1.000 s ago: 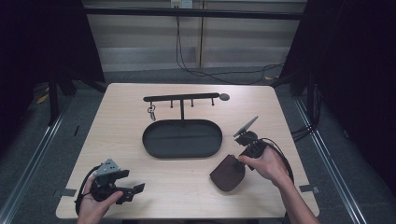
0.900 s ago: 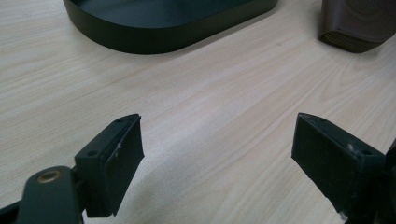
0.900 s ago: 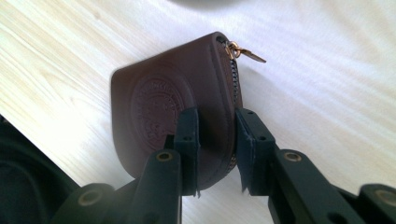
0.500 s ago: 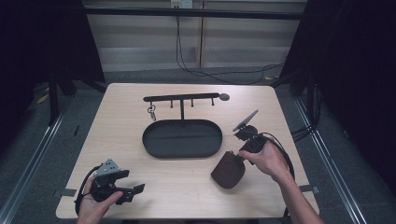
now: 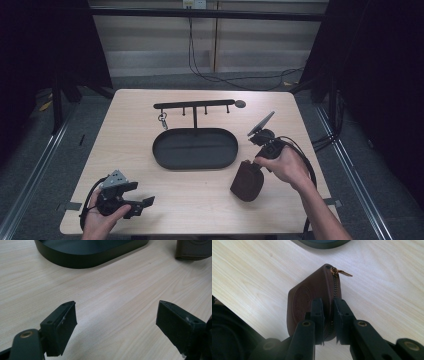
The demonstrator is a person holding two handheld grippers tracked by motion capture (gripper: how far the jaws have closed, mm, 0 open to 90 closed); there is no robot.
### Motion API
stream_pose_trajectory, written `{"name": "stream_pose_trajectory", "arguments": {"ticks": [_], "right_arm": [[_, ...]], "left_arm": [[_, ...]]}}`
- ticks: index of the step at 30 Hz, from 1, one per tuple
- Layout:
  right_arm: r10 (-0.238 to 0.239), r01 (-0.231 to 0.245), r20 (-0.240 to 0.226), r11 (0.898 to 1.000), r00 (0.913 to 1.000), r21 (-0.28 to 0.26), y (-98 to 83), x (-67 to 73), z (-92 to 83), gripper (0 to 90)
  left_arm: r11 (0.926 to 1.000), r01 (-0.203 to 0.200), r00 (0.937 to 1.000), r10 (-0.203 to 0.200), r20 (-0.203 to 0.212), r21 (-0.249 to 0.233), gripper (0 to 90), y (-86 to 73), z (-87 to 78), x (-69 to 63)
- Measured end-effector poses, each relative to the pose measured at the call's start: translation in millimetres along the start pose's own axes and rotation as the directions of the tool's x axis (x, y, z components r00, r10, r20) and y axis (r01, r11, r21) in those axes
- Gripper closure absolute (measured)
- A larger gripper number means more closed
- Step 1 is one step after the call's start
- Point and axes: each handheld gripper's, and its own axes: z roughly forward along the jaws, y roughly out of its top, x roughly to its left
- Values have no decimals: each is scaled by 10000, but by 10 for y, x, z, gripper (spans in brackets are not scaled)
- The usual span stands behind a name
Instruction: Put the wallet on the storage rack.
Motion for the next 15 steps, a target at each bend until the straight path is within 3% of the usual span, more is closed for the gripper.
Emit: {"name": "stream_pose_trajectory", "arguments": {"ticks": [15], "right_arm": [[24,-39,408,9994,9992,349,85,30,-138,797]], "left_arm": [[10000,0,10000,0,-3,16,166,-1,-2,0]]}}
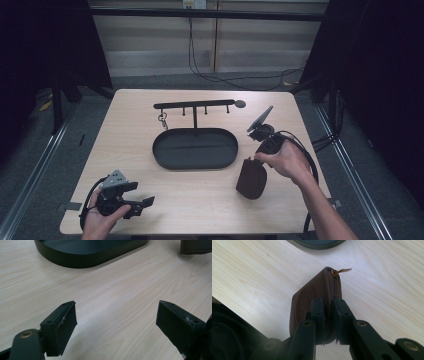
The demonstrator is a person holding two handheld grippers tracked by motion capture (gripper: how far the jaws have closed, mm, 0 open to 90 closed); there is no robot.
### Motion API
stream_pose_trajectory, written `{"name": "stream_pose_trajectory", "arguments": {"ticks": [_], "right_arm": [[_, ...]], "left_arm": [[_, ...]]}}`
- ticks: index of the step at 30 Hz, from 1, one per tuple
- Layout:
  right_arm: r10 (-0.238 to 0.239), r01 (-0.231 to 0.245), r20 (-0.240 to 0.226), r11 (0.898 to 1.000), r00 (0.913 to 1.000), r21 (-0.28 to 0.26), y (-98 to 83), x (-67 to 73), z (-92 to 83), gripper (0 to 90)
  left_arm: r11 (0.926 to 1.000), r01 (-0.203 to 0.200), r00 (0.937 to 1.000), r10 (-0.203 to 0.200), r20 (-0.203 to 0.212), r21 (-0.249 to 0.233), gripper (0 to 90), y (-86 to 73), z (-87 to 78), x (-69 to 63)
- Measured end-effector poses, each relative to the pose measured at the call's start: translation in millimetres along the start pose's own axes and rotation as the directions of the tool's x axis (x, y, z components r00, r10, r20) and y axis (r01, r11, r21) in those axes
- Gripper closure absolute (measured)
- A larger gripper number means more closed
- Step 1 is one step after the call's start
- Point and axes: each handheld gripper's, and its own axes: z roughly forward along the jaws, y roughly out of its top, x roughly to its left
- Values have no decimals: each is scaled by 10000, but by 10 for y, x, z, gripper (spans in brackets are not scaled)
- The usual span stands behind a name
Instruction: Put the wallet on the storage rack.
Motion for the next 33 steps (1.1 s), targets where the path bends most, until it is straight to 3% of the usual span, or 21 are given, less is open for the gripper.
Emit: {"name": "stream_pose_trajectory", "arguments": {"ticks": [14,19,25,33], "right_arm": [[-2,0,338,10000,9994,57,85,-35,-118,799],[-40,40,152,10000,9999,-25,127,-31,-149,799],[-65,64,334,10000,9994,20,159,-22,-170,798],[-98,105,496,9998,9987,-139,215,-7,-315,799]], "left_arm": [[10000,93,10000,-93,25,11,165,11,10,28],[9999,119,9999,-118,53,-77,164,13,-10,42],[9999,135,9999,-135,36,-97,164,17,-7,46],[9994,203,9998,-203,12,-292,159,12,-35,53]]}}
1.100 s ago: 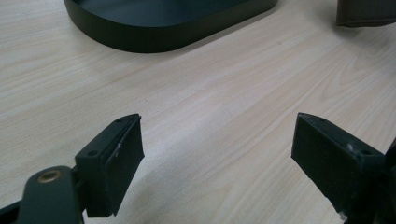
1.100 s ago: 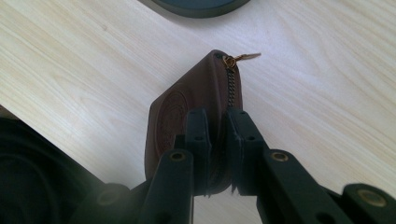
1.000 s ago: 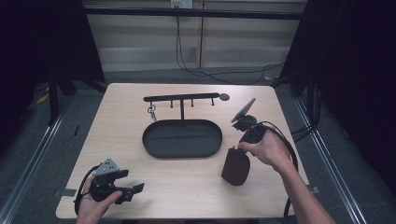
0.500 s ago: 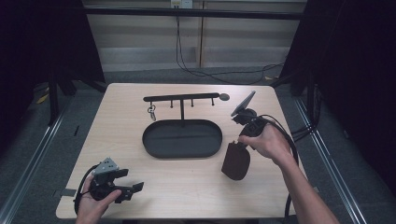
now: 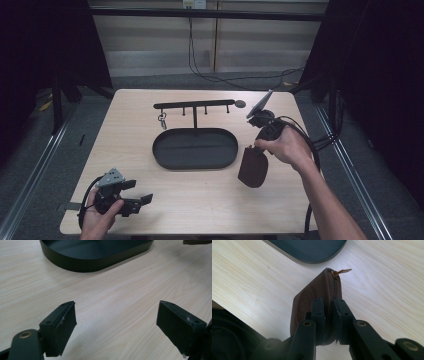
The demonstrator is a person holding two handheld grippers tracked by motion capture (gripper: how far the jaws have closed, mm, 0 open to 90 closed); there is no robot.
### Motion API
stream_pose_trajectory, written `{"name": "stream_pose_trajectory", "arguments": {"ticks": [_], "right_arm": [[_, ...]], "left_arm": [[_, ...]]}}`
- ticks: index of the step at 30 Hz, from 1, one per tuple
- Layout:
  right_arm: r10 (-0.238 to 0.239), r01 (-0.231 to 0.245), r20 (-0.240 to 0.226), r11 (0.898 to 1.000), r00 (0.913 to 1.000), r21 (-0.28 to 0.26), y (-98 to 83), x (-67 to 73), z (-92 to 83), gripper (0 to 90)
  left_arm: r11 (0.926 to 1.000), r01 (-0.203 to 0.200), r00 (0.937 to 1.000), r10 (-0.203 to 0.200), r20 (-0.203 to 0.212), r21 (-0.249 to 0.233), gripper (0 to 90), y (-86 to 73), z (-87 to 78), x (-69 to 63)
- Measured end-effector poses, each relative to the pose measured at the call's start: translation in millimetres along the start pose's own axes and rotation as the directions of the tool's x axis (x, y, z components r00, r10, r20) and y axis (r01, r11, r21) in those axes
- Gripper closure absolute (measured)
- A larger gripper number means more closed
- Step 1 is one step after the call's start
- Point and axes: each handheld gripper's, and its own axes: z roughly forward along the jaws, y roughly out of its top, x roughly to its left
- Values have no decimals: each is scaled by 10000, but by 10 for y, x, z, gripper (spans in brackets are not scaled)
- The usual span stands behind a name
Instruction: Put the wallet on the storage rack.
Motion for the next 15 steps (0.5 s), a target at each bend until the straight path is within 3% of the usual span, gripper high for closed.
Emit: {"name": "stream_pose_trajectory", "arguments": {"ticks": [15], "right_arm": [[-104,103,-33,9992,9999,-380,282,74,-191,801]], "left_arm": [[10000,-42,10000,42,30,58,159,-2,8,-14]]}}
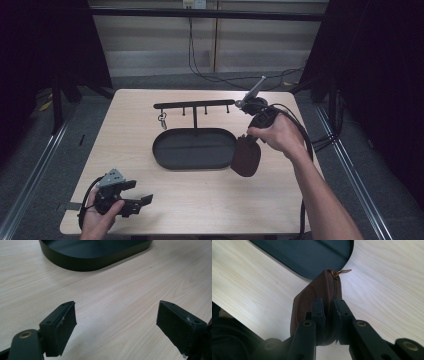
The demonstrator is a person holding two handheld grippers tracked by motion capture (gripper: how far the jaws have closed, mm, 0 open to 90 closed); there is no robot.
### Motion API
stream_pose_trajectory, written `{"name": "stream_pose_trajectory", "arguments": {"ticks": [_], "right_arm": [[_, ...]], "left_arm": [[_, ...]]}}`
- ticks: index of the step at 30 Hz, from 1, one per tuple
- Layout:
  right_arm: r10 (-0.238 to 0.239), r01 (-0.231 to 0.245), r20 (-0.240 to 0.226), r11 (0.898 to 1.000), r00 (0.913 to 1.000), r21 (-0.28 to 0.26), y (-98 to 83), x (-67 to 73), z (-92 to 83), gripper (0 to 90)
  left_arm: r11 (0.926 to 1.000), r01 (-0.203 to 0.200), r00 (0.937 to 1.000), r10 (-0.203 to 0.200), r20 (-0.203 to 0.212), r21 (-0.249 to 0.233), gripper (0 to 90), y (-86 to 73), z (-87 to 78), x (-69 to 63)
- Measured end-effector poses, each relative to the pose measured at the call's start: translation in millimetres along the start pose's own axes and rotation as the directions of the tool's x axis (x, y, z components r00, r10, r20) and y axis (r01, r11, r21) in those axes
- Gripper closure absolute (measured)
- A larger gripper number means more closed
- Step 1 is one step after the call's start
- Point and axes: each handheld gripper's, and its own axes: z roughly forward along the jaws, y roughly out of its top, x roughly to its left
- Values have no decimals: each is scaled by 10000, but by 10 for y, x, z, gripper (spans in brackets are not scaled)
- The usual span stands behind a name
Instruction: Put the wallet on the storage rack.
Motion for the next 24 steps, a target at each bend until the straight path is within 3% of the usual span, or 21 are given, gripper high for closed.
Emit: {"name": "stream_pose_trajectory", "arguments": {"ticks": [10,15,19,24], "right_arm": [[479,-521,-639,9964,9968,-662,137,-104,13,803],[573,-638,-953,9957,9938,-665,202,-115,29,803],[820,-961,-1255,9892,9887,-1105,247,-157,52,805],[805,-1019,-1501,9849,9854,-1402,281,-160,152,805]], "left_arm": [[10000,8,10000,-8,-25,94,160,0,6,1],[9996,-94,10000,94,16,273,160,-1,13,-20],[9996,-74,10000,74,6,254,160,-3,13,-12],[9996,-26,10000,26,11,271,160,3,7,-7]]}}
